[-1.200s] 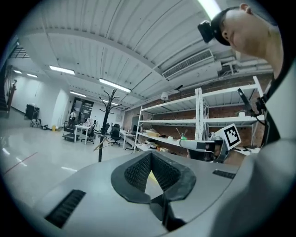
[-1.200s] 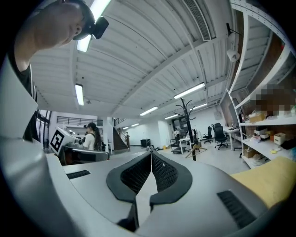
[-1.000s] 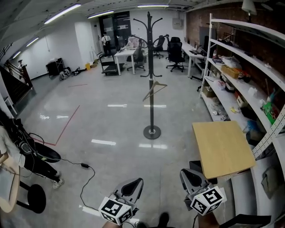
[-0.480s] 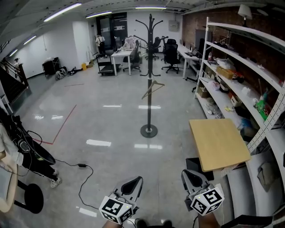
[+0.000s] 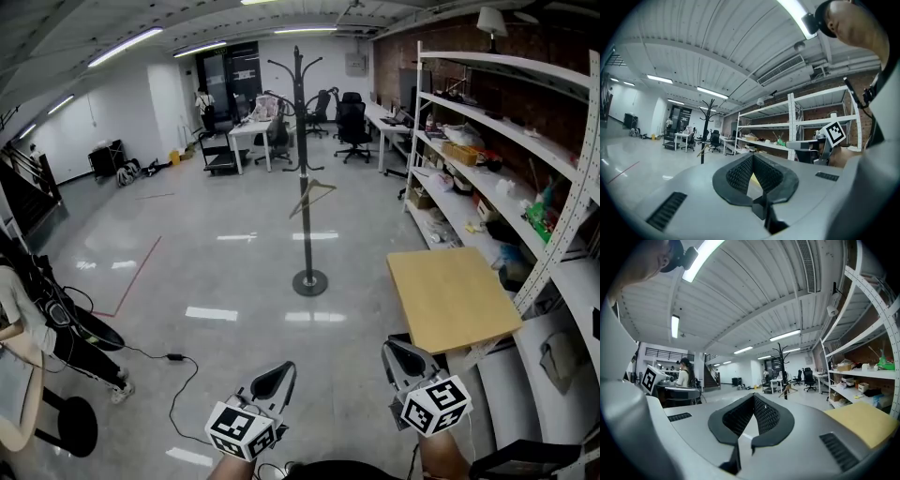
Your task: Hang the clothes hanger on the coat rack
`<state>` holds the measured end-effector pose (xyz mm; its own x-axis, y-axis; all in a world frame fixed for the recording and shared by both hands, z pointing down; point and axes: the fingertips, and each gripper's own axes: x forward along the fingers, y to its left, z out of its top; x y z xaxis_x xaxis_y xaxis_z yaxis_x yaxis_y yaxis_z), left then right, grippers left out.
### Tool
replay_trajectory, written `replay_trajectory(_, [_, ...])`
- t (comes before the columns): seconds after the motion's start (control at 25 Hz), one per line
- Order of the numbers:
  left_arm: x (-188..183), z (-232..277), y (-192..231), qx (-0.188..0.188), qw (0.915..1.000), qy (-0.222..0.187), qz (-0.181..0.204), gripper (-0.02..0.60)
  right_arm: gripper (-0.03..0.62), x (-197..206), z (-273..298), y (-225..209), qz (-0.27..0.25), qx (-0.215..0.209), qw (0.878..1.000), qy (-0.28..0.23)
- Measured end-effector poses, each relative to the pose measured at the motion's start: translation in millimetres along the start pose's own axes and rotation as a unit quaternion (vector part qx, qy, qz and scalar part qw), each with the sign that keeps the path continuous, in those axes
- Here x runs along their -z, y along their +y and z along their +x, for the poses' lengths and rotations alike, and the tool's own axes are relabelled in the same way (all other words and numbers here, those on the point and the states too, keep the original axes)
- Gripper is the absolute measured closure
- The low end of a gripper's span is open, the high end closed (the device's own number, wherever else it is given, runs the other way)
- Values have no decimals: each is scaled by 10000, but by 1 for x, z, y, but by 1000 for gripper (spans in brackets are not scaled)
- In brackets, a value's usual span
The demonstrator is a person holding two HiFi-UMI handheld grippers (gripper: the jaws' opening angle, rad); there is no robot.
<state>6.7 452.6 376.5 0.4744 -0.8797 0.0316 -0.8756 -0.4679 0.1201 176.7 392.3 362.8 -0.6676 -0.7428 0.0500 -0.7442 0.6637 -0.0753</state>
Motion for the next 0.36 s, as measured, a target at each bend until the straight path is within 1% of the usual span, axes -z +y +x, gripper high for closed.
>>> replay_trajectory(0.12, [-1, 0, -5, -32, 10000, -16, 69, 581, 588, -1, -5, 0, -19, -66, 10000, -59])
replay_trajectory(0.24, [-1, -3, -4, -167, 9998, -22, 146, 581, 588, -5, -4, 7, -64, -215, 9996, -148])
replay_trajectory(0.36, [4, -3, -5, -269, 9996, 8, 107, 581, 588, -6, -6, 8, -72, -256, 9995, -150])
